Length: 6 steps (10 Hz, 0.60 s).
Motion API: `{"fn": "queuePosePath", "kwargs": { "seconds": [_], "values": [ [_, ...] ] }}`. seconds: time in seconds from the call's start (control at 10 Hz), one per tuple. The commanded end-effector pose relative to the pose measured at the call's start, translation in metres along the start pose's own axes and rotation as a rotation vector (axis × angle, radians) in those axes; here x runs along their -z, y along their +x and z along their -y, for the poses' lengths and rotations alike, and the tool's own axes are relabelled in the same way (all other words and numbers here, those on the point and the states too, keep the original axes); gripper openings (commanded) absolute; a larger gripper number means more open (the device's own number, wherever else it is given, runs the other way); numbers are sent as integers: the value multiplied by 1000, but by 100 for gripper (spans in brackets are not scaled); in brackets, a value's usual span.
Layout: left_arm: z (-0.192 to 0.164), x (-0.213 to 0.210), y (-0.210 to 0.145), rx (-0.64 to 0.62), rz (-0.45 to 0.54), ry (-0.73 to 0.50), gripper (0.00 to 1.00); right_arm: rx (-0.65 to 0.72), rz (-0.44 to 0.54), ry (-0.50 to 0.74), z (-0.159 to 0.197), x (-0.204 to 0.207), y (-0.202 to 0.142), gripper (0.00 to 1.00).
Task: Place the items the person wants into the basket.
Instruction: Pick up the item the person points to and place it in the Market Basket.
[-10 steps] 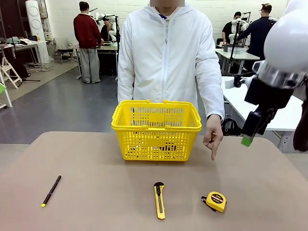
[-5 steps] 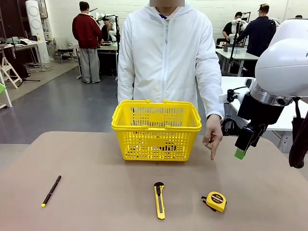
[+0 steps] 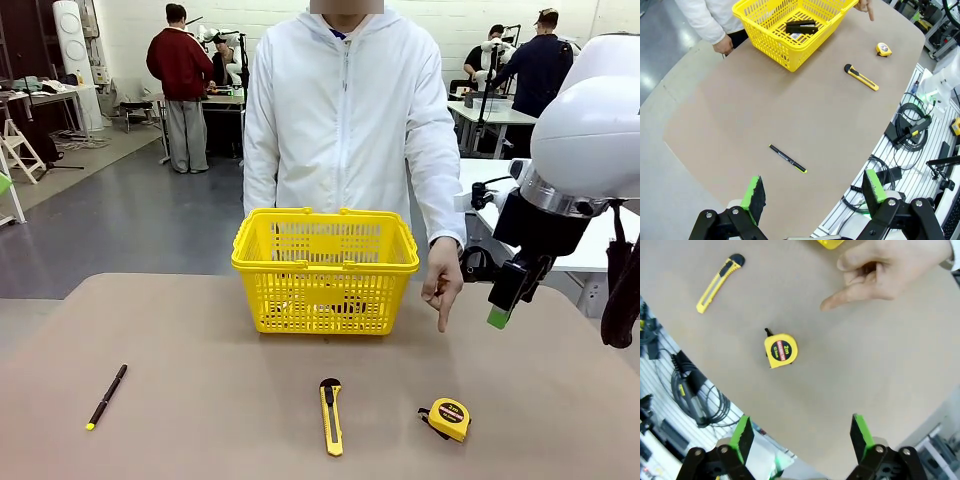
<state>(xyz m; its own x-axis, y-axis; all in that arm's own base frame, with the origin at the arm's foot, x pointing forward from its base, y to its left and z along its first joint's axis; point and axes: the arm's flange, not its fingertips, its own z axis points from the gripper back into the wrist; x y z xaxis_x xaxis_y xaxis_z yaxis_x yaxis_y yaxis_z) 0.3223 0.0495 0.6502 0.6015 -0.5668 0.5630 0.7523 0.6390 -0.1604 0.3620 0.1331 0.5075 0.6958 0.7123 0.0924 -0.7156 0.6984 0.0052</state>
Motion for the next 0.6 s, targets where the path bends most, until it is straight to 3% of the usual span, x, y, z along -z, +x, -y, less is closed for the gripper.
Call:
{"fn": "queuePosePath", "kwargs": {
  "seconds": [0.0, 0.3, 0.5],
  "values": [
    [-1, -2, 0, 10, -1, -9, 100, -71, 9, -49, -17, 28, 6, 100],
    [-1, -2, 0, 10, -1, -9, 100, -153, 15, -62, -39, 78, 10, 100],
    [-1, -2, 0, 10, -1, -9, 100, -157, -4, -51, -34, 114, 13, 100]
  ]
}}
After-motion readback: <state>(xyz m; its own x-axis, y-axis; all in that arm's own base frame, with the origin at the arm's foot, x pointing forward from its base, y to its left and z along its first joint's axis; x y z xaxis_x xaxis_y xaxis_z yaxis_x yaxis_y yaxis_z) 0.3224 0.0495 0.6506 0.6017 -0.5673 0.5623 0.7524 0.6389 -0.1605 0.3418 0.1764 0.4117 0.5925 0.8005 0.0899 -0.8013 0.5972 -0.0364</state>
